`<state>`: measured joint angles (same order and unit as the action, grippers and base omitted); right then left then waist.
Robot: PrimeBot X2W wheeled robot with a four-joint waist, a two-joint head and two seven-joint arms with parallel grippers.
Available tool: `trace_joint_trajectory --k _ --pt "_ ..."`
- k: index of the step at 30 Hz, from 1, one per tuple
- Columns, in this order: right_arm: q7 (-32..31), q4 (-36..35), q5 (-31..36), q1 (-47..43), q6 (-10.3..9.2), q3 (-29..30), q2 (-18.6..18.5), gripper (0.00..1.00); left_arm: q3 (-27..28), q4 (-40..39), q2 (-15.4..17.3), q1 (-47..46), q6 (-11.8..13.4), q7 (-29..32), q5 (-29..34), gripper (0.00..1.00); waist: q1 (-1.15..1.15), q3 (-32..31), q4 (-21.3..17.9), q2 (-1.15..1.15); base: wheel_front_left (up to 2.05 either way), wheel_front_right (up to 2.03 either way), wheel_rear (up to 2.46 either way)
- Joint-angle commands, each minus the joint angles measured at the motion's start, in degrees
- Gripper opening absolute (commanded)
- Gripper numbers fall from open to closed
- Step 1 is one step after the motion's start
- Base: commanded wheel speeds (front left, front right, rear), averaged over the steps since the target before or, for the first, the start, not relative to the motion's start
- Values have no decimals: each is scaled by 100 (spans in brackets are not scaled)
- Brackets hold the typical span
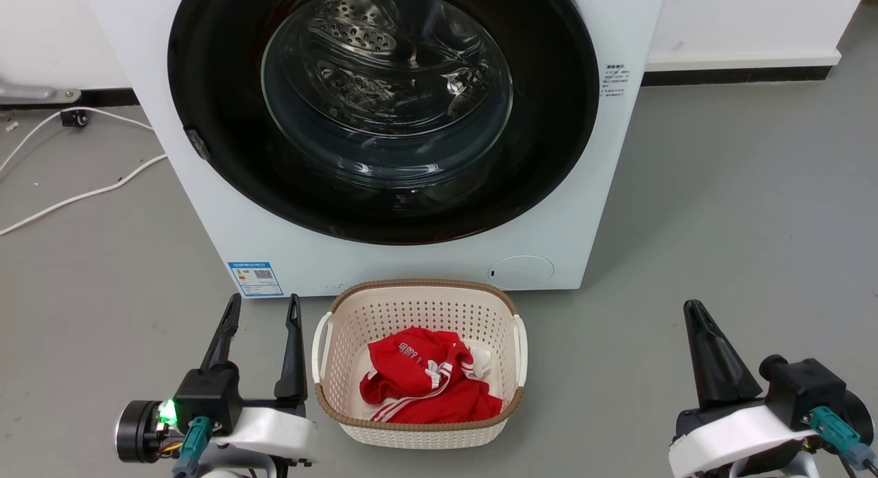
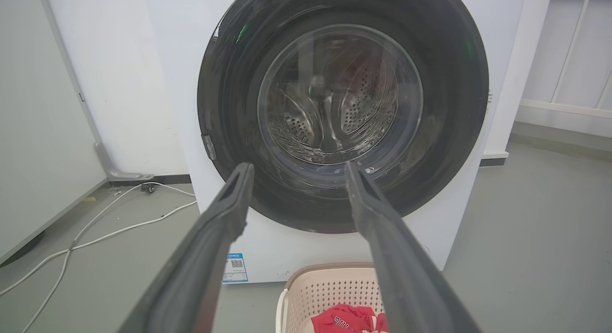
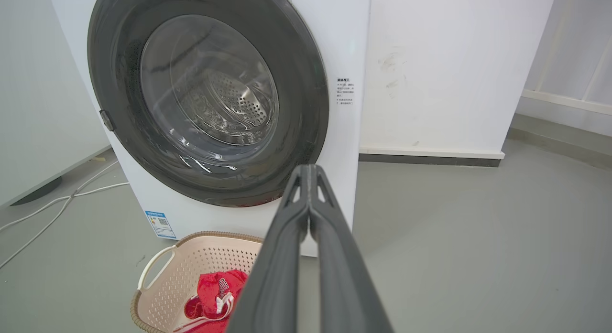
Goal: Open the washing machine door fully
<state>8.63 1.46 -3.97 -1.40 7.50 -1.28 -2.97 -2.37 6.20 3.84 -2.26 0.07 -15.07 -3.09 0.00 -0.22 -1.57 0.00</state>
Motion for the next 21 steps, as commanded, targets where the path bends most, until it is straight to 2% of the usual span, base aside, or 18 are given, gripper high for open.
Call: trace_joint_trajectory --k 1,4,6,11,18,21 --pt "44 19 -106 -11 -2 -22 17 0 18 4 0 69 -5 -15 43 100 0 2 2 0 0 0 0" --pt "114 78 -632 -19 -2 -25 16 0 30 -3 -8 80 -3 -15 32 100 0 0 1 0 0 0 0" --pt "189 203 -1757 -38 -2 -106 16 0 29 0 -12 80 -12 -15 32 100 0 0 1 0 0 0 0" --pt "294 497 -3874 69 -2 -414 9 0 31 22 -21 58 -35 -15 15 100 0 3 2 0 0 0 0" --pt "465 621 -7207 277 -1 -642 11 0 30 30 -37 -6 -51 -15 2 100 0 37 24 0 0 0 0" --pt "498 592 -8172 480 -1 -508 9 0 43 -6 -47 -74 -56 -15 -31 100 0 102 44 0 0 0 0"
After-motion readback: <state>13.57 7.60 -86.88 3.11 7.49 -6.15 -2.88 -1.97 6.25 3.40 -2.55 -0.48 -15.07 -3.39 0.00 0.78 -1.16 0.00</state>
